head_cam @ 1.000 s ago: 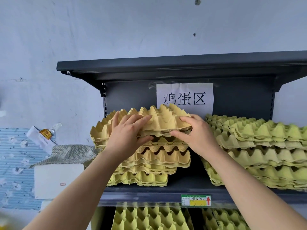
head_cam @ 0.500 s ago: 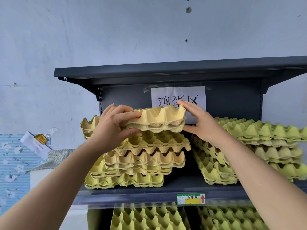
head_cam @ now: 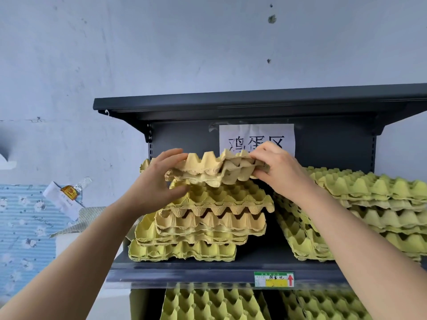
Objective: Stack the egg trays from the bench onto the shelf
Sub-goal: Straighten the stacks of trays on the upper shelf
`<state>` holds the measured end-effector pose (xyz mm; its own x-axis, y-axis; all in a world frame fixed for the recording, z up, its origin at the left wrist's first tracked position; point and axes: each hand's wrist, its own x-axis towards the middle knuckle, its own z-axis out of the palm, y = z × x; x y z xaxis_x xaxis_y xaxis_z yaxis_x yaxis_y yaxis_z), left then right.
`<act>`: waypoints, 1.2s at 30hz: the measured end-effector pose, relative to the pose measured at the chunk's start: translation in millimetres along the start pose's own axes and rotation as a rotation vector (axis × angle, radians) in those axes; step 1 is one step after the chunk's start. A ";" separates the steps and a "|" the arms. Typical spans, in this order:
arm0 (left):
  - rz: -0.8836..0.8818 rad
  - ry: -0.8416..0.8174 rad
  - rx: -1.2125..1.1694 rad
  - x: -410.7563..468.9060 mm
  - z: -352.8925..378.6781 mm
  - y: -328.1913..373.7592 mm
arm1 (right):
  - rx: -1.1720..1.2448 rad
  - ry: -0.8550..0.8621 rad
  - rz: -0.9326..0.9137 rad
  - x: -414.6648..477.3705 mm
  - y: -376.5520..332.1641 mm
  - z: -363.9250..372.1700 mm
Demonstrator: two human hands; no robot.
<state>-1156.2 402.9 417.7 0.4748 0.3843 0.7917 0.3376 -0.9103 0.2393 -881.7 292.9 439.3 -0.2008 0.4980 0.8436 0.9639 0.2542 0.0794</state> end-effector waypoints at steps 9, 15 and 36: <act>-0.066 0.053 0.006 -10.7 4.7 3.2 | -0.100 -0.051 0.008 13.5 -25.7 33.1; -0.089 0.045 -0.059 -15.6 17.7 -26.0 | -0.112 -0.188 0.006 17.4 -36.1 62.9; -0.191 0.088 -0.156 -21.2 37.3 -55.3 | -0.037 -0.102 0.232 -18.5 7.9 57.5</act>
<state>-1154.7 450.8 366.6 0.3398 0.5433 0.7677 0.2822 -0.8376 0.4678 -880.4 333.3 393.8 0.0113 0.6213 0.7835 0.9916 0.0941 -0.0888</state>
